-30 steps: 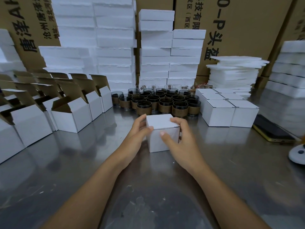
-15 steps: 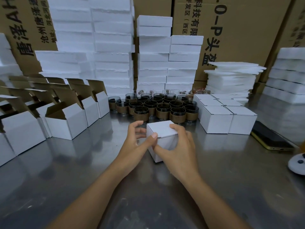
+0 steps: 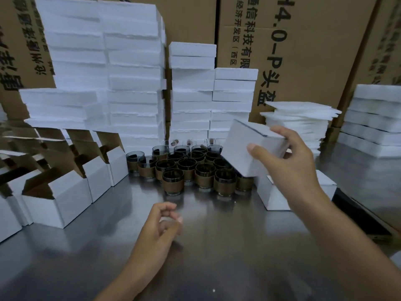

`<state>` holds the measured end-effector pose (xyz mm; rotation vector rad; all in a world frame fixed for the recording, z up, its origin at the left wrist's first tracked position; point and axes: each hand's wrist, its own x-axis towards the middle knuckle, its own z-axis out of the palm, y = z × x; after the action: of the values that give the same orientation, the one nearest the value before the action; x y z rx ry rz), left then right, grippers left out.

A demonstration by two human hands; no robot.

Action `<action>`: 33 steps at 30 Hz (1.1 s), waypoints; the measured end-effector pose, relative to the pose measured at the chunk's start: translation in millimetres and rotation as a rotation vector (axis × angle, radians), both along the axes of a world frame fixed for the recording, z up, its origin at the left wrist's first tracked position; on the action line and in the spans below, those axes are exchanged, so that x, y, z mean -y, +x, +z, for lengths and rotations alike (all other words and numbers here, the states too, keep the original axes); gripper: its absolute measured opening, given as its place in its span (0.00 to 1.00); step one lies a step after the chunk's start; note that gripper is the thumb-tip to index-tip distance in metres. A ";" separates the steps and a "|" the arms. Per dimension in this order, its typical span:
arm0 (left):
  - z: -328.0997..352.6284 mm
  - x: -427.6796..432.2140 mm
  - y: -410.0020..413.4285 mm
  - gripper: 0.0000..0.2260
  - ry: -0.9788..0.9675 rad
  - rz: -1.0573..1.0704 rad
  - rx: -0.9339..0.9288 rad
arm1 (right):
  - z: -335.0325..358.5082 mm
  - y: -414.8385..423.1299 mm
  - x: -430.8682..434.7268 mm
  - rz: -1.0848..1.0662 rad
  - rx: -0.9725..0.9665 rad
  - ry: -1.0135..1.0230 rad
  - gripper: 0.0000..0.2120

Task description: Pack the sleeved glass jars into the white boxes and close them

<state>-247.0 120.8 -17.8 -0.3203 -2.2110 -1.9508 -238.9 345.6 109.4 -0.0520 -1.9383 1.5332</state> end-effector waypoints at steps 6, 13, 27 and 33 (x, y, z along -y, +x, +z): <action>-9.7 2.2 -13.5 0.10 0.166 0.083 0.006 | 12.6 -87.0 -65.7 -0.116 0.073 -0.105 0.25; -12.1 -8.6 -26.8 0.14 0.210 0.121 0.022 | -2.8 -154.4 -130.3 -0.383 0.168 0.045 0.33; 1.7 -1.0 -31.0 0.10 0.323 -0.153 0.259 | -37.2 -191.9 -160.9 -0.377 0.281 0.328 0.32; -16.7 -7.4 -25.8 0.14 0.085 0.105 -0.032 | -3.6 -168.1 -121.5 -0.428 0.277 0.566 0.29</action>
<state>-272.9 128.2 -34.5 -0.2174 -2.0741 -1.9636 -407.0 467.2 105.8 -0.4214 -2.3236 0.7000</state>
